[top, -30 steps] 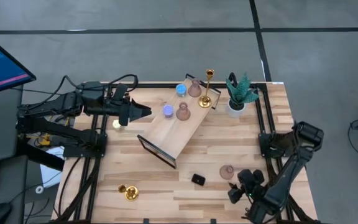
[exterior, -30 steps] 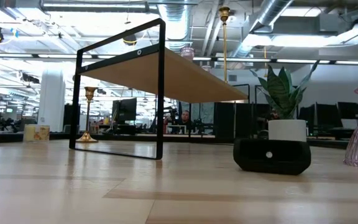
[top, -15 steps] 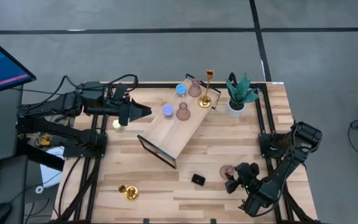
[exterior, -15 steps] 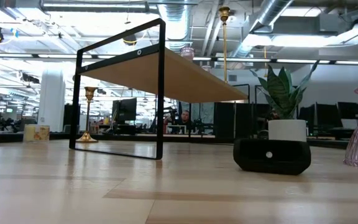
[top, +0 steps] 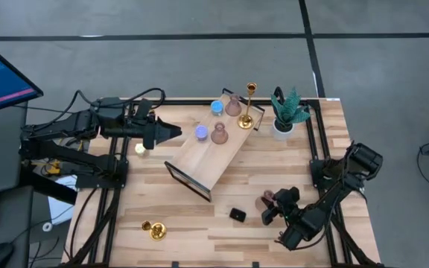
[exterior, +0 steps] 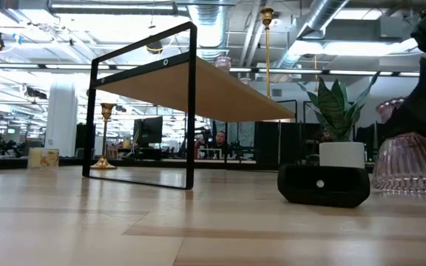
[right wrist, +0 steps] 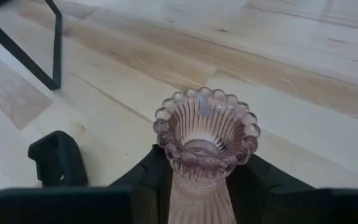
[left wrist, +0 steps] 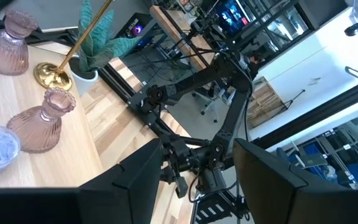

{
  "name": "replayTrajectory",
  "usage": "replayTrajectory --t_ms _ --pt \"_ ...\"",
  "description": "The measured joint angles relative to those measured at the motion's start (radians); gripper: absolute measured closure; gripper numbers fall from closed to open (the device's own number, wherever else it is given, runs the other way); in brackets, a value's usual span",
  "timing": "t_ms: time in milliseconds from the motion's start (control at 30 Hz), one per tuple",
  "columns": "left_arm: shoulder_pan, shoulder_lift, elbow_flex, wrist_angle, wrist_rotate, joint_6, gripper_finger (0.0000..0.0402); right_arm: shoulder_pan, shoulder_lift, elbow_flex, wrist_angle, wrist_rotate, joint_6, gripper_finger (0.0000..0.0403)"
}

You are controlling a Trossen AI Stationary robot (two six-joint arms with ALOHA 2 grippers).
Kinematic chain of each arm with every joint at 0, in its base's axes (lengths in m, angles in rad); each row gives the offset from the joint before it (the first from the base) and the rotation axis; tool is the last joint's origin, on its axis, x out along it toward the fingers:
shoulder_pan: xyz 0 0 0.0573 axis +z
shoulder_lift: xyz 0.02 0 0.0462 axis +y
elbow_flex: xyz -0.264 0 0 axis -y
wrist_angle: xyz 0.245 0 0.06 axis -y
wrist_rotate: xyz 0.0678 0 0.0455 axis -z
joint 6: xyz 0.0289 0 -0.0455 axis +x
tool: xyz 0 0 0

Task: Pick & Place candle stick holders
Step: Put the glass candle holder on the shelf

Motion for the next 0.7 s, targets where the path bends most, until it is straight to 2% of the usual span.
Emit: replayTrajectory --t_ms 400,700 --pt "0.000 0.000 0.000 0.000 0.000 0.000 0.0202 -0.015 -0.020 0.019 0.010 -0.011 -0.015 0.0301" --pt "0.000 0.000 0.000 0.000 0.004 0.000 0.0202 -0.062 -0.139 0.065 0.003 0.033 -0.285 0.0301"
